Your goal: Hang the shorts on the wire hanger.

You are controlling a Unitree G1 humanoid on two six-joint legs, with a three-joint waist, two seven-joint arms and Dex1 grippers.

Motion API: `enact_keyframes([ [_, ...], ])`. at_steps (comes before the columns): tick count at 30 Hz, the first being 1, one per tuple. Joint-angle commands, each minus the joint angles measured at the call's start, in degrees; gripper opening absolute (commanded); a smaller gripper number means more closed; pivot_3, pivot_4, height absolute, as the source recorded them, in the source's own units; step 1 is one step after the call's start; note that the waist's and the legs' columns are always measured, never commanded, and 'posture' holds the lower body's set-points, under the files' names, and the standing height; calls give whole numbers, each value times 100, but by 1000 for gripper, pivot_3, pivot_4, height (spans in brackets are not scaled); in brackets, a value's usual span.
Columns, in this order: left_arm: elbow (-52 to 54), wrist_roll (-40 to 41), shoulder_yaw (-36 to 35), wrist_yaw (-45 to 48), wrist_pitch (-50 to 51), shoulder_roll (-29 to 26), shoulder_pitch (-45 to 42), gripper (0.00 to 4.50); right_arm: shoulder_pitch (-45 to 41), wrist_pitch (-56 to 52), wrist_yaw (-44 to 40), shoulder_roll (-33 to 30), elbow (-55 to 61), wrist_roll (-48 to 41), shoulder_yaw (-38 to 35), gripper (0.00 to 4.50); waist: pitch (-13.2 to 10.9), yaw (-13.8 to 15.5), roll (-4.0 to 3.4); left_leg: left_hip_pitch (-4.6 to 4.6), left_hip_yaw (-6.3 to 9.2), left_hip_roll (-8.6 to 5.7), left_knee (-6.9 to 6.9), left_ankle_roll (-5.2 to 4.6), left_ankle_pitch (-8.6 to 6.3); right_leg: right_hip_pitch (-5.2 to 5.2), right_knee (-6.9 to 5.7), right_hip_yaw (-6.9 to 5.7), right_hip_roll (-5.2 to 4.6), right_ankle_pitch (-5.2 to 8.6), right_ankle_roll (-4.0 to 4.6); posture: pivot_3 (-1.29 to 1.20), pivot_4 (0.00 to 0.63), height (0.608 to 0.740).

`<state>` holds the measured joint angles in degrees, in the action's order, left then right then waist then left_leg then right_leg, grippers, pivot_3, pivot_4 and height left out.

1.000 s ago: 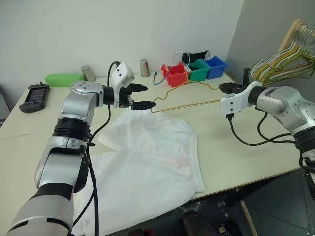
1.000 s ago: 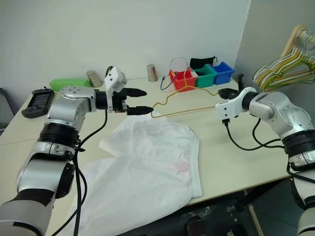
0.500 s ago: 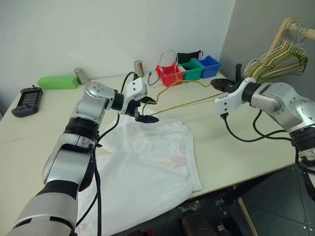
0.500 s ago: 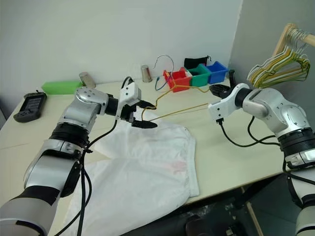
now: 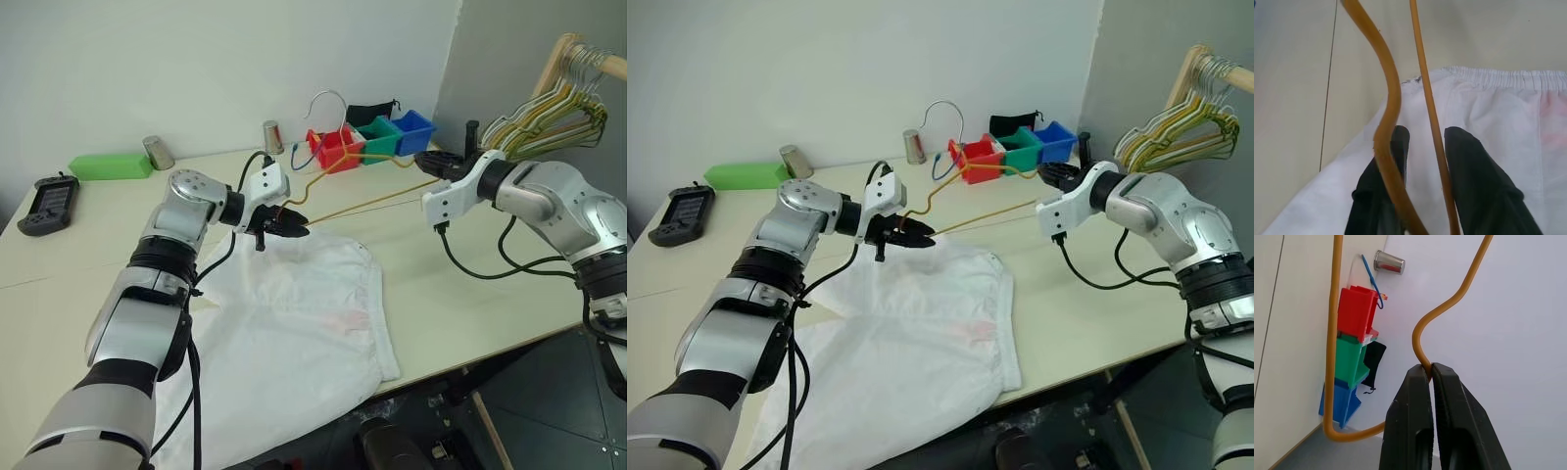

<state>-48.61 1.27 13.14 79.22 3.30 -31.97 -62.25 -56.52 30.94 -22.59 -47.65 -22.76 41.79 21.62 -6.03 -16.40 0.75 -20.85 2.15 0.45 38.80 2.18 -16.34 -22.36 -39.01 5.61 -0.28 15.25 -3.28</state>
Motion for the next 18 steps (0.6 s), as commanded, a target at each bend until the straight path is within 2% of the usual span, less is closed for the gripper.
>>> enact_keyframes([
  [1, 153, 1, -133, 21, -15, -120, 21, 163, -279, -6, 167, 18, 50, 61, -193, 0, 0, 2, 0, 0, 1, 0, 0, 0, 0, 0, -1, -1, 0, 0, 0, -186, 0, 740],
  [2, 166, -1, -134, 23, -7, -126, 26, 24, -291, -4, 180, 29, 35, 72, -187, 0, 0, 2, 1, 0, 4, 0, 0, 0, 0, 0, -1, -3, 0, 0, 0, -186, 0, 740],
  [12, 223, -46, -260, -258, -6, -174, 4, 24, -348, -13, 166, 202, -97, 62, -176, 0, 1, 40, 1, 0, 7, 1, 2, 0, 0, 1, -2, -5, -3, 0, 0, -160, 0, 740],
  [18, 523, -8, -336, -374, 153, -330, 137, 0, -390, 153, -218, 212, -384, -226, -138, 1419, 1, 50, 1, 0, 10, 4, 2, 0, 0, 2, -3, -7, -4, -1, 1, -128, 0, 740],
])
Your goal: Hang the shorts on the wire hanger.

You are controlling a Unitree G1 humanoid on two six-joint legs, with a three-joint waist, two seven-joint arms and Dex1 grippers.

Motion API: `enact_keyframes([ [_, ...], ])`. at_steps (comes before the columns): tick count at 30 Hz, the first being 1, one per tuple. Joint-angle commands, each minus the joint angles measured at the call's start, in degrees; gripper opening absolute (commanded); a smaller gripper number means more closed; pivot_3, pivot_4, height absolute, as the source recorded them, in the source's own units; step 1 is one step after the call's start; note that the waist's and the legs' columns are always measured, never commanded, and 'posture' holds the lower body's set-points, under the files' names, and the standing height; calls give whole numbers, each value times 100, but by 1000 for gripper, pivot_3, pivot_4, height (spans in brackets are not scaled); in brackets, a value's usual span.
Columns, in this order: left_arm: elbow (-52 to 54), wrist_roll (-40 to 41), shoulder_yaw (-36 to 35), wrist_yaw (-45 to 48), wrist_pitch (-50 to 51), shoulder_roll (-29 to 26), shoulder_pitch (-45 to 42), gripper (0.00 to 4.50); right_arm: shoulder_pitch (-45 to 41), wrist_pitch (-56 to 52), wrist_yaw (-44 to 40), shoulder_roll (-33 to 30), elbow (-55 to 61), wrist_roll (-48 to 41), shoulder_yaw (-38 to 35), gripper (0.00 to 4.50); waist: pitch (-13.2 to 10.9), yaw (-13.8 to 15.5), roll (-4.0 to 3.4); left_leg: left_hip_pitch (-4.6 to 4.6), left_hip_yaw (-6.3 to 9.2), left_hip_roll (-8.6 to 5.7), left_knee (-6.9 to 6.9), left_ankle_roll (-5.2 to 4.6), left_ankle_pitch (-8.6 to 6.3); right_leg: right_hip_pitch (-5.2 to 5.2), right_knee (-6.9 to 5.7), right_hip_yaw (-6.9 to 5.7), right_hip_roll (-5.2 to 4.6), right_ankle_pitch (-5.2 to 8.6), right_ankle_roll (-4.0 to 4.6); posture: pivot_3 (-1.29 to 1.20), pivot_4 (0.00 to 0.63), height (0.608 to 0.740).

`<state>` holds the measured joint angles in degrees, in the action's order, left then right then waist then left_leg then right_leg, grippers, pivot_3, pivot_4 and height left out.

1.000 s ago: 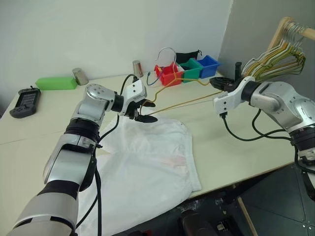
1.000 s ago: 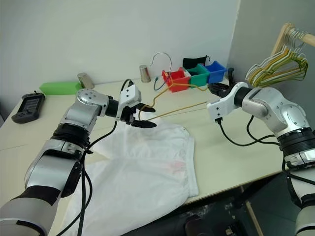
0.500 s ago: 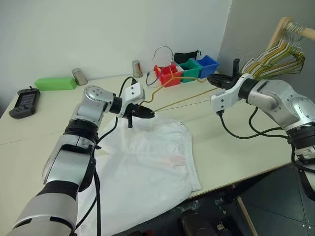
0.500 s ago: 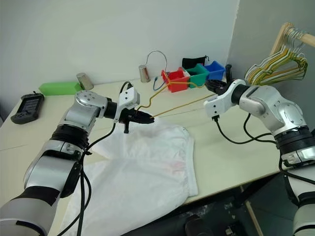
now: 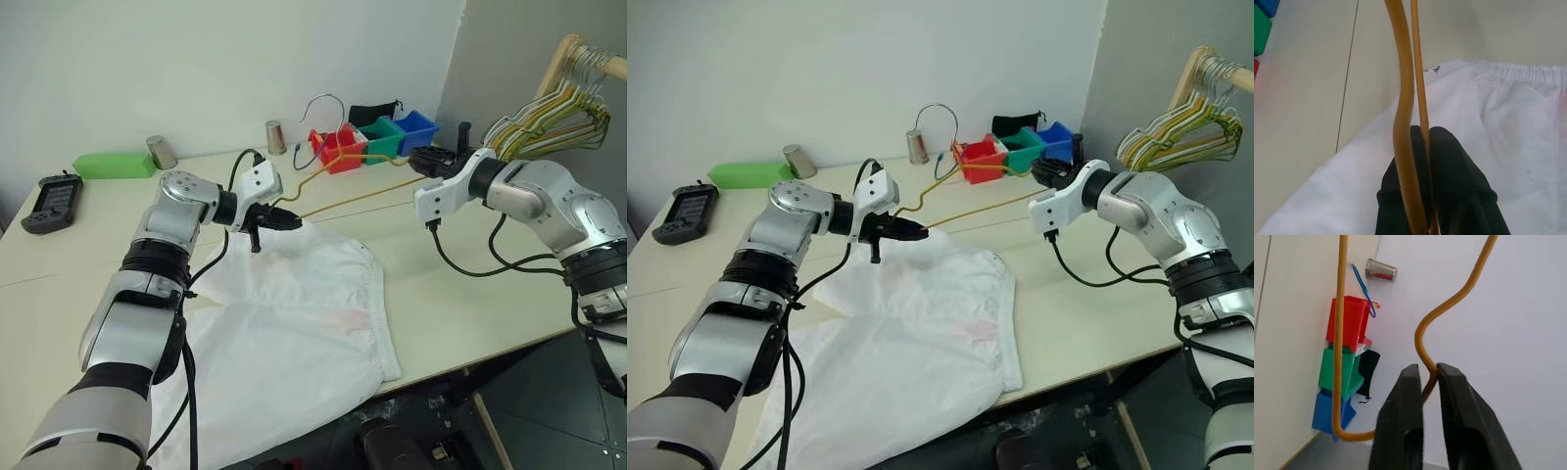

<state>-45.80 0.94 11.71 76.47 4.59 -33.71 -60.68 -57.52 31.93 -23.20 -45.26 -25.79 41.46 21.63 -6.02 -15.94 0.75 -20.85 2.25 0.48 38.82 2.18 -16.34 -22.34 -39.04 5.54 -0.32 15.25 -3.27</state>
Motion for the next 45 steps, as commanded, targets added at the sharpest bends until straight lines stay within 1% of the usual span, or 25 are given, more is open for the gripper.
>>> enact_keyframes([
  [1, 212, -22, -226, -282, -75, -179, -20, 0, -316, 75, -319, -12, -138, -317, -147, 1699, 0, 11, 0, 0, 1, 0, 0, 0, 0, 1, 0, -1, 0, 0, 0, -124, 0, 740],
  [3, 103, -181, -243, -705, -287, -225, -24, 0, -324, 11, -727, 14, -157, -691, -230, 2145, 0, 24, 0, 1, 3, 0, 0, 0, 0, 1, -2, -1, -5, 0, 0, -110, 18, 740],
  [5, 58, -351, -222, -1075, -512, -275, 30, 0, -199, -307, -1416, 25, 53, -1337, -378, 2672, 0, 35, 0, 2, 5, 1, 0, -1, 0, 2, -3, -1, -7, -1, -1, -103, 26, 740],
  [6, 98, -373, -219, -1129, -566, -286, 78, 0, -114, -466, -1814, 5, 206, -1697, -428, 2806, 0, 48, 0, 3, 8, 1, 1, -1, 0, 5, -2, -3, -7, -1, -1, -103, 29, 740],
  [7, 154, -403, -204, -1182, -637, -296, 136, 0, -22, -693, -2187, -25, 379, -2010, -476, 3104, 0, 67, 1, 3, 9, 2, 1, -1, 0, 5, -2, -3, -8, -1, -2, -105, 30, 740],
  [8, 217, -473, -166, -1257, -745, -315, 199, 0, 59, -954, -2513, -45, 563, -2319, -542, 3297, 0, 93, 1, 3, 10, 2, 0, -1, 0, 5, -2, -4, -9, -1, -2, -108, 28, 740],
  [11, 387, -685, -70, -1564, -1153, -311, 356, 0, 94, -1935, -3073, -29, 999, -2844, -818, 4098, 0, 164, -1, 6, 18, 10, 1, -2, 0, 10, -2, -9, -10, -1, -2, -134, 17, 740],
  [13, 408, -828, -47, -1754, -1459, -304, 402, 0, 14, -2715, -3234, 103, 1201, -3112, -977, 4471, 0, 203, 0, 1, 25, 8, 2, -2, 0, 8, -4, -17, -20, -2, -2, -143, 13, 740],
  [14, 395, -898, -32, -1828, -1612, -312, 411, 0, -35, -3055, -3238, 190, 1271, -3199, -1042, 4493, 0, 213, 0, -2, 29, 7, 5, -2, 0, 7, -4, -24, -24, -2, -3, -143, 13, 740],
  [16, 368, -1046, -6, -2046, -1888, -304, 418, 0, -89, -3650, -3310, 289, 1438, -3308, -1111, 4493, 2, 246, -1, -4, 31, 2, 6, -2, 0, 8, -4, -27, -31, -3, -5, -153, 7, 740],
  [18, 553, -1366, 118, -2533, -2369, -218, 451, 0, -4, -4104, -3560, 225, 1632, -3326, -1056, 4493, 4, 265, -1, -4, 30, -1, 6, -2, 0, 8, -4, -28, -37, -5, -9, -167, 0, 740],
  [20, 736, -1577, 168, -2926, -2694, -152, 461, 0, 113, -4041, -3617, 138, 1640, -3124, -891, 4493, 6, 315, 0, -6, 32, -3, 6, -1, 0, 8, -3, -33, -41, -6, -10, -166, 0, 740],
  [25, 984, -1987, 299, -3461, -3291, -134, 438, 0, 167, -3904, -3669, 170, 1156, -2944, -676, 4493, 8, 332, 3, -10, 28, -18, 6, -1, 0, 7, 1, -34, -58, -8, -16, -159, 0, 740],
  [32, 1057, -2205, 436, -3642, -3513, -82, 504, 0, -14, -3615, -3526, 193, 566, -2666, -557, 4493, 9, 285, 3, -8, 30, -69, 6, -6, 2, 6, -1, -23, -78, -13, -25, -164, 0, 740],
  [36, 1020, -2192, 457, -3665, -3464, 1, 535, 0, -86, -3585, -3598, 187, 543, -2579, -542, 4493, 9, 287, 3, -8, 39, -73, 6, -11, 5, 8, -1, -22, -89, -15, -34, -171, 4, 740],
  [40, 1023, -2213, 498, -3669, -3443, 51, 545, 0, -53, -3449, -3567, 137, 515, -2496, -544, 3790, 9, 281, 3, -9, 39, -73, 6, -12, 6, 8, 0, -20, -93, -16, -39, -172, 6, 740],
  [42, 1025, -2198, 513, -3648, -3442, 55, 560, 0, -28, -3416, -3568, 116, 516, -2467, -560, 3280, 9, 282, 3, -9, 39, -74, 6, -12, 6, 8, 0, -20, -93, -16, -41, -177, 6, 740],
  [43, 1017, -2197, 522, -3640, -3449, 54, 560, 0, -21, -3394, -3576, 107, 520, -2452, -565, 3142, 9, 279, 3, -9, 40, -75, 6, -13, 6, 8, 0, -20, -94, -16, -41, -177, 6, 740],
  [44, 1004, -2189, 525, -3637, -3457, 50, 560, 0, -14, -3382, -3577, 105, 538, -2433, -569, 2841, 9, 277, 3, -9, 40, -75, 6, -13, 6, 8, 0, -20, -94, -16, -41, -179, 5, 740],
  [45, 970, -2188, 532, -3644, -3460, 52, 544, 0, -1, -3388, -3593, 100, 574, -2434, -577, 2672, 9, 269, 3, -9, 40, -75, 6, -13, 6, 8, 0, -20, -95, -16, -41, -180, 3, 740],
])
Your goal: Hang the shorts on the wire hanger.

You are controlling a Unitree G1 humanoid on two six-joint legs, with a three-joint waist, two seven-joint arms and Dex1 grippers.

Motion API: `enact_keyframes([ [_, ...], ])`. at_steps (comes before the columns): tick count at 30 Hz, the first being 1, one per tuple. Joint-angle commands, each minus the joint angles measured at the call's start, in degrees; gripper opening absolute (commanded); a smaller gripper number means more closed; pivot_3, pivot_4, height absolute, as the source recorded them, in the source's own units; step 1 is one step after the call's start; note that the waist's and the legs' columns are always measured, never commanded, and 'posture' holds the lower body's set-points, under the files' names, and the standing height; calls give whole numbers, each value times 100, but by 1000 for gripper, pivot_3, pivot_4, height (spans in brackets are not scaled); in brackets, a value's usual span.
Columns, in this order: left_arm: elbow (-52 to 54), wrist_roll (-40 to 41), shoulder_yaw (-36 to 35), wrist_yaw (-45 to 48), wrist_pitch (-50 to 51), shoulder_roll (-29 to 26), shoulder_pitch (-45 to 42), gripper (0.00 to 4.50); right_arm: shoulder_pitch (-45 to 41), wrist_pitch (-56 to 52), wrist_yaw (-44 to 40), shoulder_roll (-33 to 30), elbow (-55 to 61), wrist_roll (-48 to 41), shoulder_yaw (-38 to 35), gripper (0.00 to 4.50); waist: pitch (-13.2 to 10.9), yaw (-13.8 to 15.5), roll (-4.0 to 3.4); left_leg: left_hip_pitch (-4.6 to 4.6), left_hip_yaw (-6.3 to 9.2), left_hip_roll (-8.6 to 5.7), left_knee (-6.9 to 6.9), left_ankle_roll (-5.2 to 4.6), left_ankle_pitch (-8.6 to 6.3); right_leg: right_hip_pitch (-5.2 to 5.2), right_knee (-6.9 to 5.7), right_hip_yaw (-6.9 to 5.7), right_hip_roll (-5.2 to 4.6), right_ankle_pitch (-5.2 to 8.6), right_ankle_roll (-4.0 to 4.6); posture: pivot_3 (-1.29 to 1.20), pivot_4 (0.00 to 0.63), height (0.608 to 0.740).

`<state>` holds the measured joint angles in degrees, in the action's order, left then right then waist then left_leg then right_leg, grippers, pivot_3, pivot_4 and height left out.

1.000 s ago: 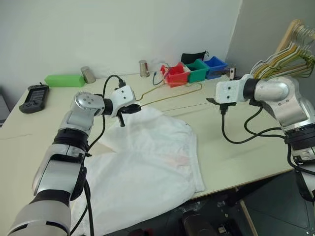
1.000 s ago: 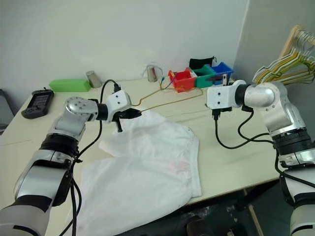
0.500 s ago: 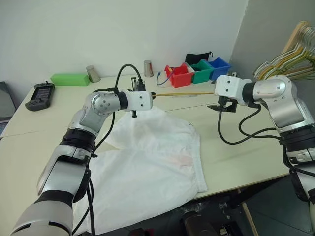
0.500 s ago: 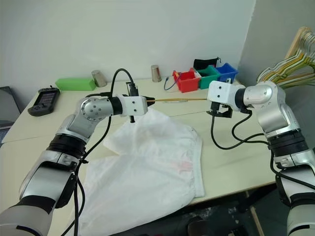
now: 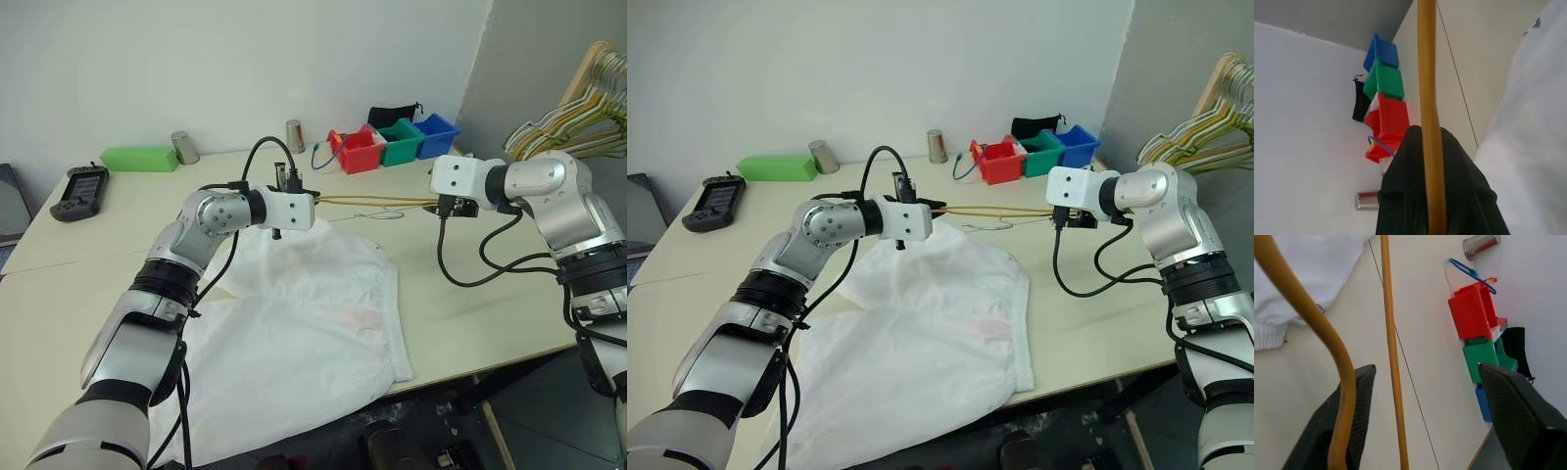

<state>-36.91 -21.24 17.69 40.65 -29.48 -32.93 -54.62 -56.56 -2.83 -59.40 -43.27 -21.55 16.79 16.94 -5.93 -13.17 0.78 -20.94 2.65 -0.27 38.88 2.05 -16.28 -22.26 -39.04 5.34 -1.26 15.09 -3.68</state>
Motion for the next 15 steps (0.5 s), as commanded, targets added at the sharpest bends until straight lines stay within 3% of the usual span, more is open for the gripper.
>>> enact_keyframes([
  [1, 48, 29, -60, -68, -55, -24, -77, 0, -79, 89, 9, -110, 189, 30, -112, 2351, 0, -19, 0, 0, 0, 0, 0, 0, 0, 0, 0, 0, -1, 0, 0, -182, 2, 740],
  [10, -192, 12, -49, -110, -80, 18, -272, 0, 84, 276, 44, -258, 342, 147, -110, 156, 1, -133, 1, 0, 3, -4, 0, -3, 2, 1, 0, -2, -6, -2, -4, -194, 0, 740],
  [15, -235, -20, -16, -145, -111, 52, -347, 0, 195, 397, 117, -316, 371, 224, -119, 20, 1, -148, 0, 0, 3, -5, 0, -5, 3, 1, -1, -1, -5, -3, -6, -196, 0, 740],
])
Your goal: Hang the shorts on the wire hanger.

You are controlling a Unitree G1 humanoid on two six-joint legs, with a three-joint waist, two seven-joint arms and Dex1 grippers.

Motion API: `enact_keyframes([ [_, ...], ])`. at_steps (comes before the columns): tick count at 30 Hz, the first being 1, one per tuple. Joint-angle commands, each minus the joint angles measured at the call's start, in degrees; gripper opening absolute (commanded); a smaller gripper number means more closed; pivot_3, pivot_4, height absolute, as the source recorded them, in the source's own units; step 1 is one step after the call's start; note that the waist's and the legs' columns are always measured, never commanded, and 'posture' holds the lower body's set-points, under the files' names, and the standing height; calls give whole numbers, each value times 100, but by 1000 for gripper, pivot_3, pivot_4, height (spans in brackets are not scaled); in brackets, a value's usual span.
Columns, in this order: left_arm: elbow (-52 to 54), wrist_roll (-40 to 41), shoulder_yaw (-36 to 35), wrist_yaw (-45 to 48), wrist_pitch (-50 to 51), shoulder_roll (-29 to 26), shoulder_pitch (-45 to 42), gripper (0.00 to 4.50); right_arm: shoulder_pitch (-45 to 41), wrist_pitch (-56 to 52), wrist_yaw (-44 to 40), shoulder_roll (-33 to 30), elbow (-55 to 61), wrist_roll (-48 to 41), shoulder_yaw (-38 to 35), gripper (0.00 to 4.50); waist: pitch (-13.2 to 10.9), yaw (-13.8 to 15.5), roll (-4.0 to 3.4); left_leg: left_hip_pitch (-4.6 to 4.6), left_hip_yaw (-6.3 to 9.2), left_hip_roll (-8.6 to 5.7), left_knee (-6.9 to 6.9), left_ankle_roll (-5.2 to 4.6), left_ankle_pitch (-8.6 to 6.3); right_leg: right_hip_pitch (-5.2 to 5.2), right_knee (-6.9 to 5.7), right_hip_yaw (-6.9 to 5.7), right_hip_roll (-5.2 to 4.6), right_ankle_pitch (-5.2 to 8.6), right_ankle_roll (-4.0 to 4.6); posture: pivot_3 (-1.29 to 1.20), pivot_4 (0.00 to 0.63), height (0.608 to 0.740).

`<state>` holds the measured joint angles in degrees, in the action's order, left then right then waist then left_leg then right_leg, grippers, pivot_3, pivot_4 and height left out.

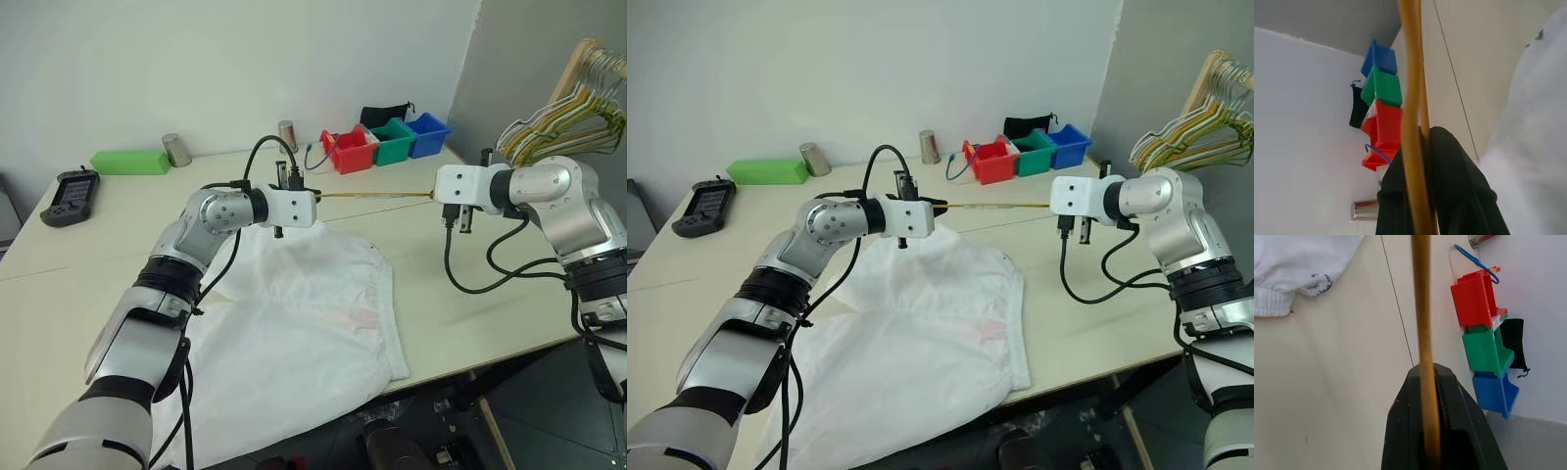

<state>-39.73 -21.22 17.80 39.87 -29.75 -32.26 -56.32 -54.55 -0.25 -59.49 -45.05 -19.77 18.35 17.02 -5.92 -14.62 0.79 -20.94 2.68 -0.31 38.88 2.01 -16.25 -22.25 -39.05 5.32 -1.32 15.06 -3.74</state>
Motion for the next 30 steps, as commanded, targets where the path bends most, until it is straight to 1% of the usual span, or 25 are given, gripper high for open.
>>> enact_keyframes([
  [1, 44, -26, -25, -70, -105, -21, -182, 0, 5, 112, 135, -108, 228, 69, -129, 20, 0, -2, 0, 0, 0, 0, 0, 0, 0, 0, 0, 1, 0, 0, 0, -197, 0, 740],
  [4, 61, 112, -54, 59, -128, 7, -180, 0, 42, 65, 192, -24, 283, 52, -151, 20, 1, -1, 0, 0, 0, 0, 0, 0, 0, 0, 0, 1, 0, 0, -1, -197, 0, 740],
  [5, 67, 181, -77, 121, -141, 0, -164, 567, 47, 28, 208, 6, 311, 54, -150, 0, 0, -1, 0, 0, 0, 0, 0, 0, 0, 0, 1, 1, 0, 0, -1, -196, 0, 740],
  [7, 131, 452, -181, 306, -197, -1, -103, 859, 94, -39, 224, 64, 357, 28, -160, 0, 0, -3, 0, 0, -1, 0, 0, -1, 0, 0, 1, 1, 0, -1, -1, -192, 0, 740],
  [8, 173, 573, -222, 393, -189, -6, -79, 1220, 141, -41, 225, 63, 370, 12, -174, 0, 0, -2, 0, 0, 0, 0, 0, -1, 0, 0, 1, 1, 0, -1, -1, -188, 2, 740],
  [9, 192, 666, -253, 463, -192, -29, -64, 1363, 165, -66, 223, 75, 397, 9, -176, 0, 0, 1, 0, 0, 0, 0, 0, -1, 0, 0, 0, 0, 0, -1, -1, -184, 3, 740],
  [10, 216, 768, -289, 527, -196, -44, -55, 1633, 202, -80, 212, 73, 392, -20, -193, 0, 0, 4, 0, 0, 1, 1, 0, -1, 1, 0, 0, 0, 0, -1, -1, -180, 7, 740],
  [13, 258, 1047, -388, 739, -308, -146, -3, 2229, 308, -71, 208, 86, 357, -43, -182, 0, 0, 6, 0, 0, 1, 0, 0, -1, 1, 0, 1, 0, 0, -1, -2, -173, 15, 740],
  [14, 267, 1099, -421, 774, -358, -189, 6, 2352, 326, -113, 207, 115, 361, -54, -178, 0, 0, 8, 0, 0, 0, 0, 0, -1, 0, 1, 1, 1, 0, -1, -2, -166, 16, 740],
  [16, 302, 1276, -510, 928, -399, -285, 24, 2811, 320, -261, 201, 206, 384, -81, -181, 0, 0, 7, 0, 0, 1, 0, 0, -1, 0, 1, 1, 0, 0, -1, -2, -152, 19, 740],
  [17, 369, 1449, -577, 1051, -333, -315, 25, 2988, 331, -227, 207, 210, 293, -108, -202, 0, 0, 6, 0, 1, 0, 1, 0, -1, 1, 0, 0, 2, 0, -1, -2, -143, 24, 740],
  [18, 458, 1664, -636, 1277, -266, -394, 72, 3186, 349, -345, 155, 270, 177, -242, -271, 0, 0, 12, 0, 1, 0, 1, 0, -2, 1, 1, -2, 2, 1, -1, -2, -127, 43, 740],
  [20, 742, 2033, -751, 1671, -134, -600, 298, 3581, 456, -592, 40, 322, 18, -513, -417, 0, -2, 24, 3, 1, 2, 2, 0, -4, 2, 2, -2, 0, 3, -1, -2, -116, 45, 740],
  [22, 1122, 2380, -895, 2016, 166, -838, 603, 4113, 616, -697, -83, 212, 68, -678, -521, 0, -2, 51, 3, 2, 4, 2, -1, -4, 2, 4, -1, 0, 2, -1, -2, -109, 38, 740],
  [24, 1438, 2727, -1102, 2164, 557, -954, 812, 4469, 832, -1032, -450, 3, 201, -957, -668, 0, -2, 104, 3, 2, 8, 3, -2, -4, 2, 5, 2, -4, 2, 0, -3, -105, 42, 740],
  [25, 1522, 2828, -1199, 2120, 754, -960, 861, 4469, 917, -1289, -582, -61, 222, -1108, -760, 0, -2, 168, 3, 0, 10, 2, -2, -4, 2, 5, 2, -7, 1, 0, -3, -101, 52, 740],
  [27, 1726, 2967, -1403, 1951, 1122, -966, 1012, 4469, 1096, -1976, -790, -170, 331, -1419, -949, 0, -4, 255, 4, -2, 10, 1, -1, -5, 2, 5, 2, -8, 1, 1, -5, -94, 52, 740],
  [29, 2102, 3145, -1559, 1929, 1603, -1021, 1308, 4469, 1327, -2933, -1273, -391, 628, -1856, -1055, 0, -4, 334, 5, -1, 9, 0, 2, -6, 3, 6, 1, -6, 1, 0, -5, -99, 70, 740],
  [30, 2541, 3293, -1612, 1929, 1942, -1043, 1657, 4469, 1594, -3591, -1638, -612, 904, -2195, -1108, 0, -4, 362, 4, 1, 9, 1, 2, -6, 3, 7, 1, -7, 2, 1, -5, -101, 76, 740],
])
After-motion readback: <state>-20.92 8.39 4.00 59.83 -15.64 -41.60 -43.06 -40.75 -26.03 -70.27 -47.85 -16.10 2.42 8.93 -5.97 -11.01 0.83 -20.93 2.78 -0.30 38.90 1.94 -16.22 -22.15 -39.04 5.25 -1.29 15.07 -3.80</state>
